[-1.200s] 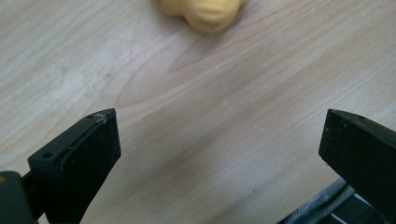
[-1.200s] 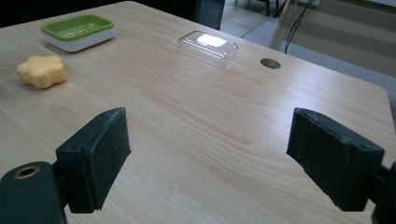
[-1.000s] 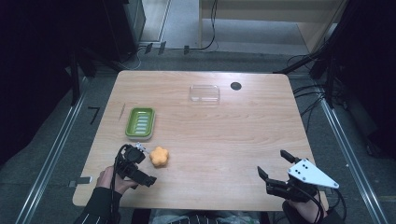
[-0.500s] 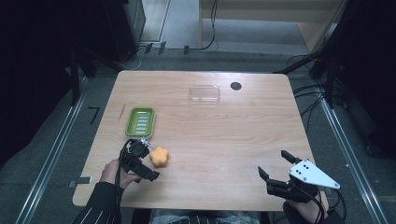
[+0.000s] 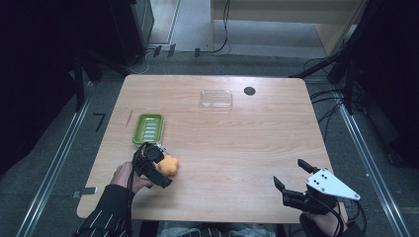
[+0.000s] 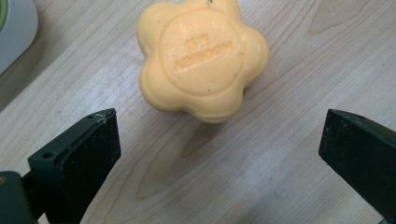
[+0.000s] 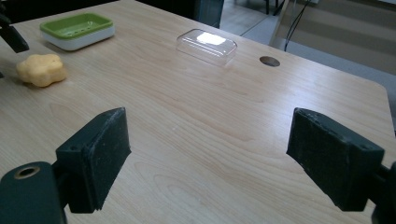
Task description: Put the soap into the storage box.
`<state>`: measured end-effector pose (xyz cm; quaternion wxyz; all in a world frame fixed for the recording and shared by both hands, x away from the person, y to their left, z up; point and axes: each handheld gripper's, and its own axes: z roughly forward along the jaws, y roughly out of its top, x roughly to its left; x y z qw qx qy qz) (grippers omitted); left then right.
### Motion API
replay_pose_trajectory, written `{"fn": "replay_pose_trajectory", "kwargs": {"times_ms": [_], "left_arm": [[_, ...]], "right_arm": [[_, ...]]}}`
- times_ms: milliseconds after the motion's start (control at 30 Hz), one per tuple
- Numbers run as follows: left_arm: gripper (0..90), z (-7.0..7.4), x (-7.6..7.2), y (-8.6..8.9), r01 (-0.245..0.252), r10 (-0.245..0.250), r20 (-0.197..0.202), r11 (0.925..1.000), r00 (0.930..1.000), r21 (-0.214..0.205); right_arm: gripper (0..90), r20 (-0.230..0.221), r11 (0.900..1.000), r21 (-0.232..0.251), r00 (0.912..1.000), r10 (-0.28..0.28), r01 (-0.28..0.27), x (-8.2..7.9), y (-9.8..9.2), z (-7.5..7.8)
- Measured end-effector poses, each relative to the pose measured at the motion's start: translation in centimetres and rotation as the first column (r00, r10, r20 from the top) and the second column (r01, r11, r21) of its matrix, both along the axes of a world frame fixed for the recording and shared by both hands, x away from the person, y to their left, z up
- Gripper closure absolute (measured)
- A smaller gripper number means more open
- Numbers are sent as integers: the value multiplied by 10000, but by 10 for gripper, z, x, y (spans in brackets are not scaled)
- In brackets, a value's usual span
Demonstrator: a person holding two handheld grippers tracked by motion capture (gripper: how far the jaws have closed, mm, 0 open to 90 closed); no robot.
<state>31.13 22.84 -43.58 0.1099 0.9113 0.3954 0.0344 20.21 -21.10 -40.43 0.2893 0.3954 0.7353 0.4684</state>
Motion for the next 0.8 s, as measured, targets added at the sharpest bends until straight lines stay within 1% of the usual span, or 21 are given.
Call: {"fn": "replay_pose_trajectory", "kwargs": {"times_ms": [67,200,267,300,333,467,500,600,633,767,800], "left_arm": [[0,0,1,-1,30,-30,-41,10000,10000,-28],[0,-1,4,-5,289,-289,-2,9994,9996,185],[4,-1,4,-6,346,-346,0,9993,9994,161],[14,0,4,-7,371,-371,-2,9991,9993,202],[49,1,4,-8,449,-450,34,9988,9990,189],[85,0,5,-9,539,-542,102,9982,9985,266],[106,0,5,-9,558,-562,140,9981,9983,279],[139,1,7,-12,625,-640,273,9967,9976,522],[142,1,7,-12,625,-640,273,9967,9976,522],[151,-1,10,-14,779,-791,134,9945,9968,697],[158,-2,11,-16,807,-821,126,9930,9965,862]], "right_arm": [[134,-1,10000,-1,10000,5,-5,0,0,0],[134,8,10000,-6,10000,19,-19,0,0,0],[134,7,10000,-11,10000,18,-18,0,0,0],[134,1,10000,-16,10000,17,-17,0,0,0],[134,-5,10000,-3,10000,-3,3,0,0,0],[134,-9,10000,-15,10000,7,-7,0,0,0],[134,1,10000,-41,10000,2,-2,0,0,0],[134,5,10000,-33,10000,16,-16,-1,0,0],[134,5,10000,-33,10000,16,-16,-1,0,0],[134,2,10000,-46,10000,21,-21,-1,0,0],[134,15,10000,-68,10000,23,-22,0,0,0]]}}
